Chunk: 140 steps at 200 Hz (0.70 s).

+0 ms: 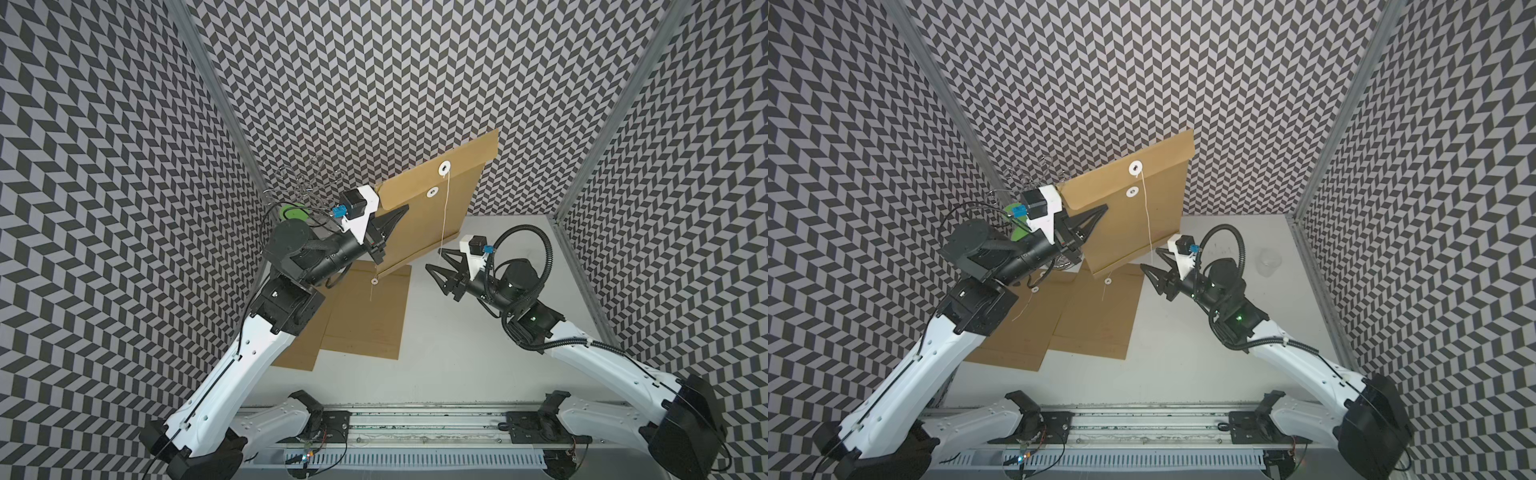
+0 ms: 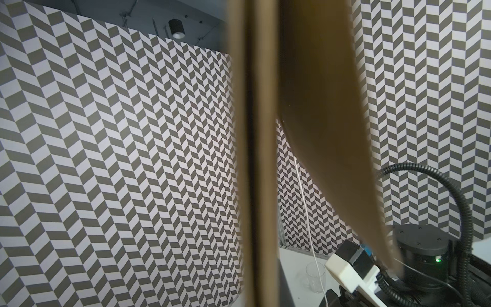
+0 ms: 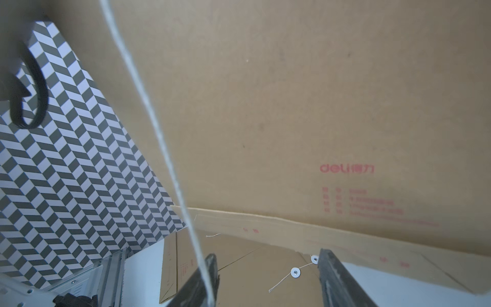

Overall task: Close the mouth of the file bag
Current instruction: Close the file bag.

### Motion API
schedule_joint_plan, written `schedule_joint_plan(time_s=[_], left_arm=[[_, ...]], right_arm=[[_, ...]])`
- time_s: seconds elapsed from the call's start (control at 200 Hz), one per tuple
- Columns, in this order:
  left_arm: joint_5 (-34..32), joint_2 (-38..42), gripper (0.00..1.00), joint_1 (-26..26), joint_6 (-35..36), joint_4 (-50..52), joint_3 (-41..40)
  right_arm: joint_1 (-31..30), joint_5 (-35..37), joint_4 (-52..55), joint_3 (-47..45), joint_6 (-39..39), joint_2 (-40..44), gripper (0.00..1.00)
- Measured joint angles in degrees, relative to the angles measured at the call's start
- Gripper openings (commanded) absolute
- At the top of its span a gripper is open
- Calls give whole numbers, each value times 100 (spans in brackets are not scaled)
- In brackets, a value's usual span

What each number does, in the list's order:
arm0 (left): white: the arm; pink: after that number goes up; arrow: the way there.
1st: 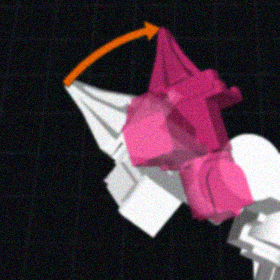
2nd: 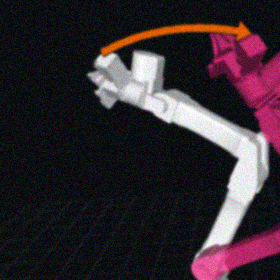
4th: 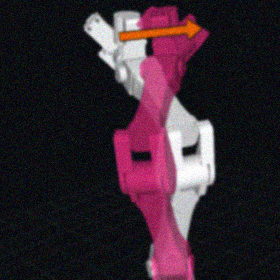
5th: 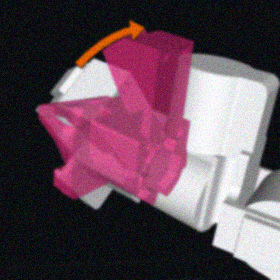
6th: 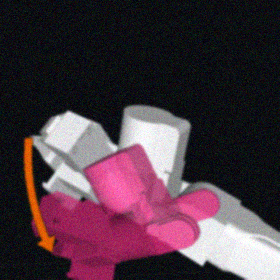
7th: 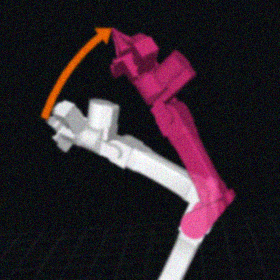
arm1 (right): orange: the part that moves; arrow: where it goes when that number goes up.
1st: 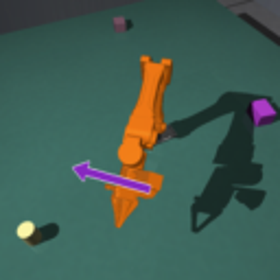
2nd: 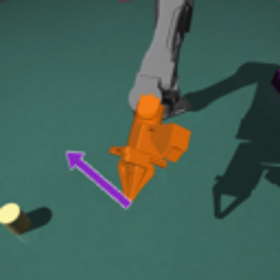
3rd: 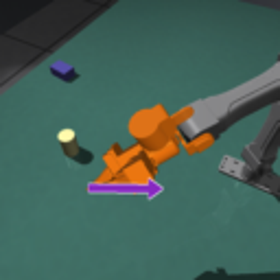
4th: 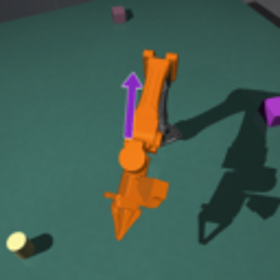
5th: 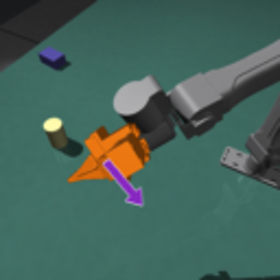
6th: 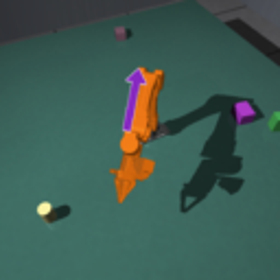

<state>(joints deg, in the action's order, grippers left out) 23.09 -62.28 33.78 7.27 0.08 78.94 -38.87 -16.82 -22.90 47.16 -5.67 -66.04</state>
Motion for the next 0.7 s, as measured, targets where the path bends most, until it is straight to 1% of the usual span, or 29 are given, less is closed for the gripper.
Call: schedule_joint_plan(time_s=[0.155, 0.22, 0.351, 0.511, 0.701], left_arm=[[13, 0, 0, 35, 66, 52, 0], [11, 0, 0, 35, 74, 68, 0], [11, 0, 0, 37, 81, 92, 0], [4, 0, 0, 37, 85, 98, 4], [4, 0, 0, 37, 83, 109, 4]], right_arm=[[2, -125, -74, 105, -37, 0, 54], [2, -181, -105, 129, -59, 0, 51], [2, -264, -114, 131, -114, 0, 36], [2, -295, -111, 131, -138, 2, 27], [7, -280, -111, 136, -144, 2, 25]])
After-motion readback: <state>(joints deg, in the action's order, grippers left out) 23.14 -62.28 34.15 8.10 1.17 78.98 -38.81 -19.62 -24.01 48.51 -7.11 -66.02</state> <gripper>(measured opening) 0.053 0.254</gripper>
